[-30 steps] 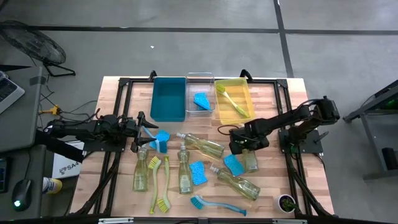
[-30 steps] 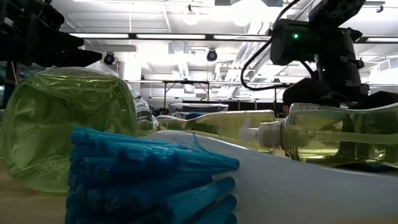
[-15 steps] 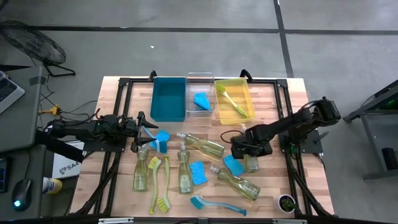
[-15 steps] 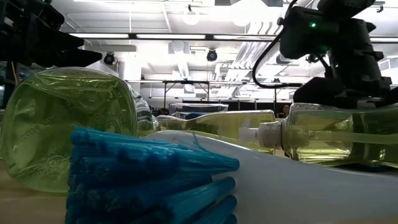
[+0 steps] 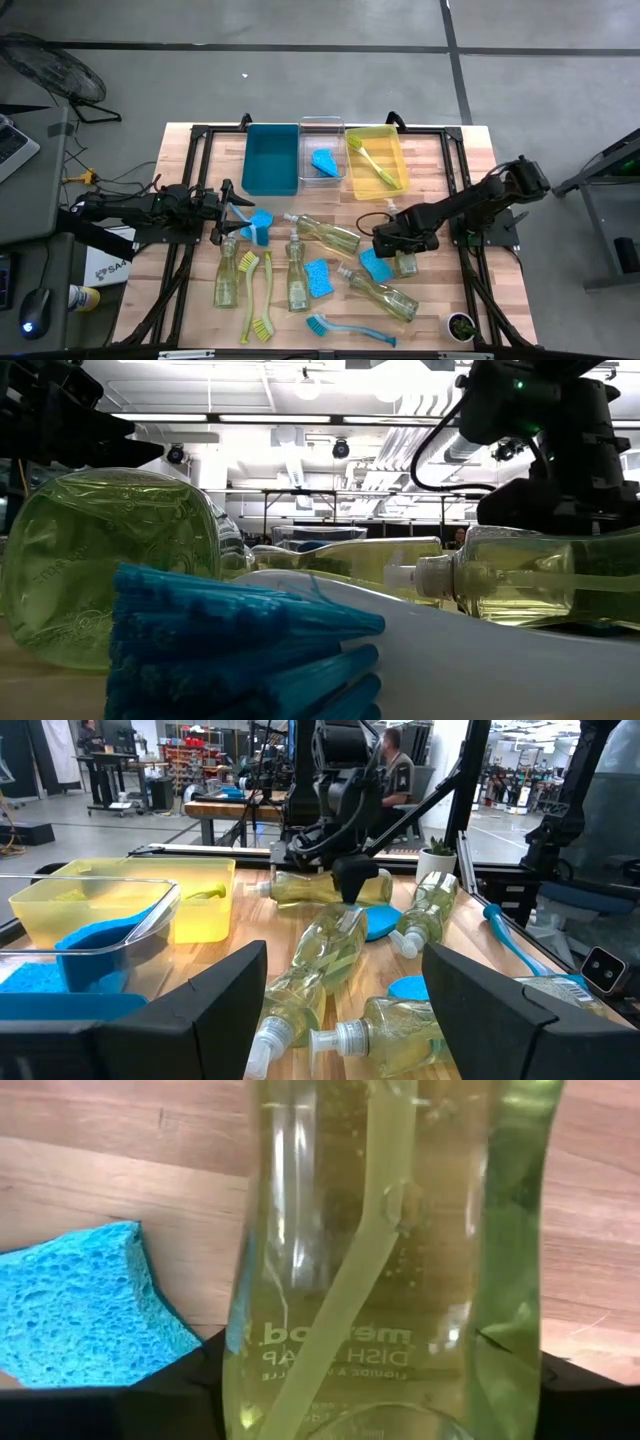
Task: Pick & Place Kitchen Sink Supplies
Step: Put the dishwashing liquid into the blue bin
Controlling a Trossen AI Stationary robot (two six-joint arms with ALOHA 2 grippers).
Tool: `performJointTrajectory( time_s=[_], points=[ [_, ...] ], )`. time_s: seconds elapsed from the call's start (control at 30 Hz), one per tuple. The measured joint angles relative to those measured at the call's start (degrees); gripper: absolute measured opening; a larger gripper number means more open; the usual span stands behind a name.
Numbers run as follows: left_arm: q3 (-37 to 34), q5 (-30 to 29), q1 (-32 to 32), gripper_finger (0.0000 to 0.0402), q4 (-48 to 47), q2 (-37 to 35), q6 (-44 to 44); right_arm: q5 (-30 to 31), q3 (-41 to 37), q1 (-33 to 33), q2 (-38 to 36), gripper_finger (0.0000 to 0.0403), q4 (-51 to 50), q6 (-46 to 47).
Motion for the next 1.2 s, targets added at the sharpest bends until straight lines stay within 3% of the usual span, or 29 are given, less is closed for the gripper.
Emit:
performJointTrajectory(
  time_s=[0.37,0.53,0.97,1.2],
  points=[
    [0.0,0.02,-0.02,0.0264,0.0,-0.02,0.02,5.19,0.07,3.55,-0.04,0.0232,-0.69,-0.83],
    [-0.02,0.02,0.0,0.0264,0.0,0.0,0.0,10.54,1.22,6.32,0.04,0.0232,-1.01,-0.28],
    [-0.02,0.01,0.0,0.0264,-0.02,-0.01,0.0,33.44,3.41,10.11,0.13,0.0232,-4.73,-3.4],
    [0.0,0.0,-0.02,0.0264,0.0,0.0,0.0,44.65,3.1,9.54,0.39,0.0232,-2.75,-10.39]
  ],
)
